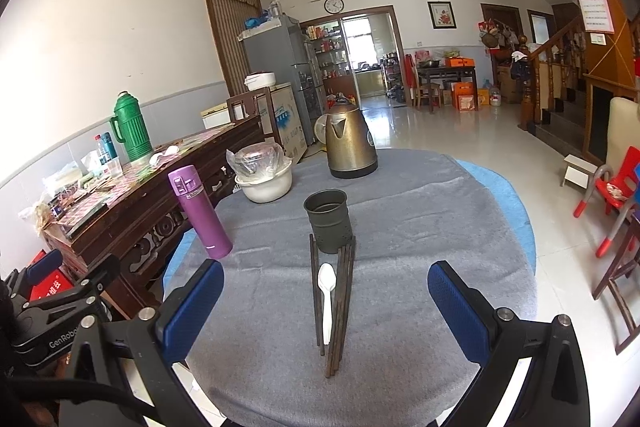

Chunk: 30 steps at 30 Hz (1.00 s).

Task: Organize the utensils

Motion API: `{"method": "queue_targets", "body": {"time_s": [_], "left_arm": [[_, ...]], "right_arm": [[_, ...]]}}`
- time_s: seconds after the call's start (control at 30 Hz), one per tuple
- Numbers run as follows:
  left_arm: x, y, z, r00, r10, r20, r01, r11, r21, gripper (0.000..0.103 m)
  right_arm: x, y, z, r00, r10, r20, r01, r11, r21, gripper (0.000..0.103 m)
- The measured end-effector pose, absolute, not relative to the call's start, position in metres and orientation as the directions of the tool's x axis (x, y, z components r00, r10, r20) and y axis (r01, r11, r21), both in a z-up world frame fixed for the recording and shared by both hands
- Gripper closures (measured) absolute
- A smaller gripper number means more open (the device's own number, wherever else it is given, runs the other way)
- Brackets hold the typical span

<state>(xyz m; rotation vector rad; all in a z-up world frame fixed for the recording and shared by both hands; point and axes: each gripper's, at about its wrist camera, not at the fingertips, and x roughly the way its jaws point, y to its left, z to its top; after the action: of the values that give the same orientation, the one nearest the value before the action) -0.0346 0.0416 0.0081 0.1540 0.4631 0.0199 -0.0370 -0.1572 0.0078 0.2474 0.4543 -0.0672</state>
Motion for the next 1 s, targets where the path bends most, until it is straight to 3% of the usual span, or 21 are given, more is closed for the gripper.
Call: {"method": "queue_targets", "body": {"time_s": [0.8, 1.0], "left_arm": [[-0.008, 0.016, 0.007, 0.877, 0.077, -0.474, 0.027, 0.978, 0.208, 0.000], [0.000, 0.014, -0.001, 0.867, 0.063, -0.494, 0.052, 0.975, 0.215, 0.000]], "right_arm": [[-0.010, -0.183, -0.001, 0.892, 0.059, -0.448, 0.082, 0.954, 0.289, 0.000], [-0.002, -0.180, -0.012, 0.876, 0.019, -0.482, 0.113, 0.963, 0.244, 0.000]]}}
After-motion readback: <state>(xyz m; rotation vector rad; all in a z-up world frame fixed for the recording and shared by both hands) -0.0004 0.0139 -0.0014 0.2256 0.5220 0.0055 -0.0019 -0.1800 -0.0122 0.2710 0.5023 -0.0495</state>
